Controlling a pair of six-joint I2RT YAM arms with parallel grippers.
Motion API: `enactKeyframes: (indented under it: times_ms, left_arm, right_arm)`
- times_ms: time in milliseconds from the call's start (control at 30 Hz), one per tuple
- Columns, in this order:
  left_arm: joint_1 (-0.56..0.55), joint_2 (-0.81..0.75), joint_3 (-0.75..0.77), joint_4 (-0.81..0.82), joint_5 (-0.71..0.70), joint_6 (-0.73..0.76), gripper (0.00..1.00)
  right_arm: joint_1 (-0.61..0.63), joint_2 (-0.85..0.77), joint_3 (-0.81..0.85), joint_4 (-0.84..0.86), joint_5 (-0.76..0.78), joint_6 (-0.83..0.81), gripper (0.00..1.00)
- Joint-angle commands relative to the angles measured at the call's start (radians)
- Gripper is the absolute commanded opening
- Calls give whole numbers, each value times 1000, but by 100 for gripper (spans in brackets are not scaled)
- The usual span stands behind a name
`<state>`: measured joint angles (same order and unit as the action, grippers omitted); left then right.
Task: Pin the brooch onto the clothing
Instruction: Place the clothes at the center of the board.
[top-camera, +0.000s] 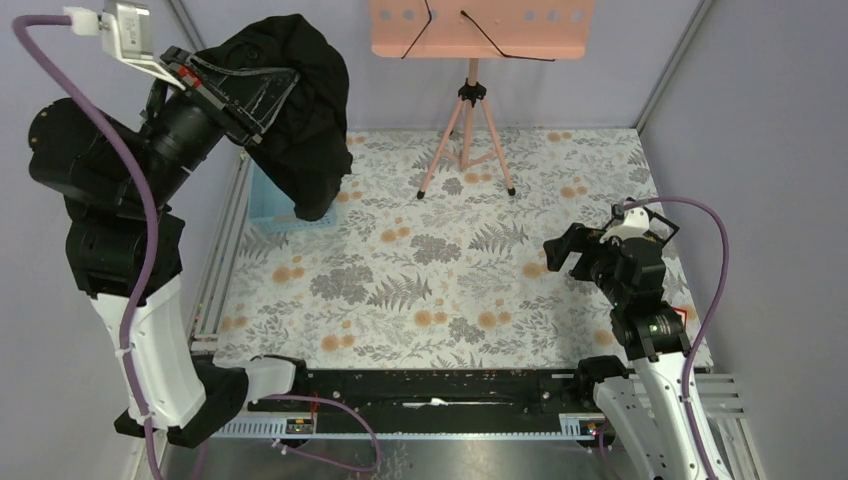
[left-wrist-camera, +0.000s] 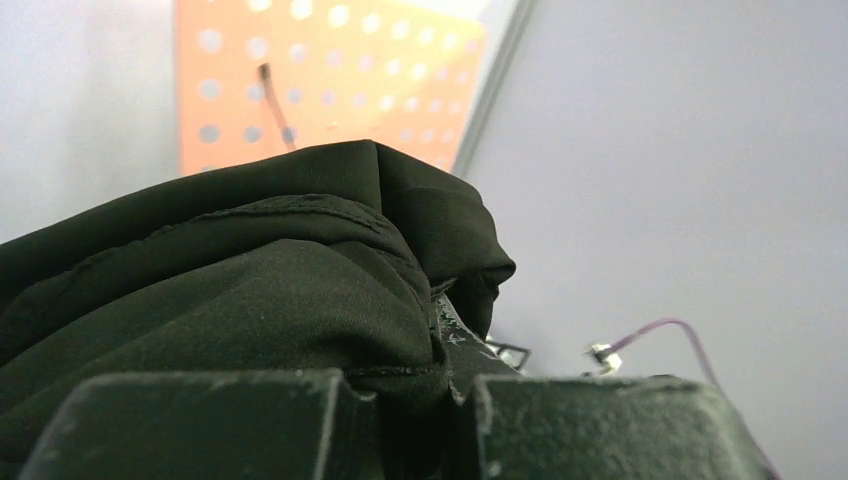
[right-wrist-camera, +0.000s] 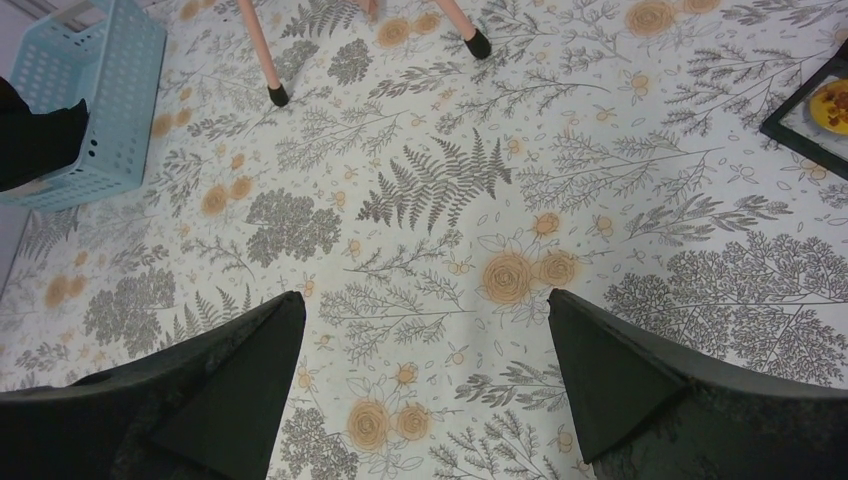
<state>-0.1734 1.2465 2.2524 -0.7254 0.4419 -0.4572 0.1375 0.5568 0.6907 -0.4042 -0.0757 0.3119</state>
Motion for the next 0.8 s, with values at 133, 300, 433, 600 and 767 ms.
enactKeyframes:
  times_ms: [133,300,433,600,767]
  left_arm:
    - [-42,40,-80,365,258,-284,0]
    - [-138,25,-306,365,190,-198,0]
    - [-195,24,-568,352,164,-116,0]
    - [-202,82,-714,175,-109,43,0]
    - [-212,100,-820,104,-211,77,0]
  right_arm:
    - [2,-17,52,-34,-73,-21,100]
    - [2,-17,59,-41,-72,-16,100]
    - [2,-15,56,-41,-91,-10,100]
    - [2,2,55,-71,-24,-12,99]
    - [2,26,56,-68,-16,-13,100]
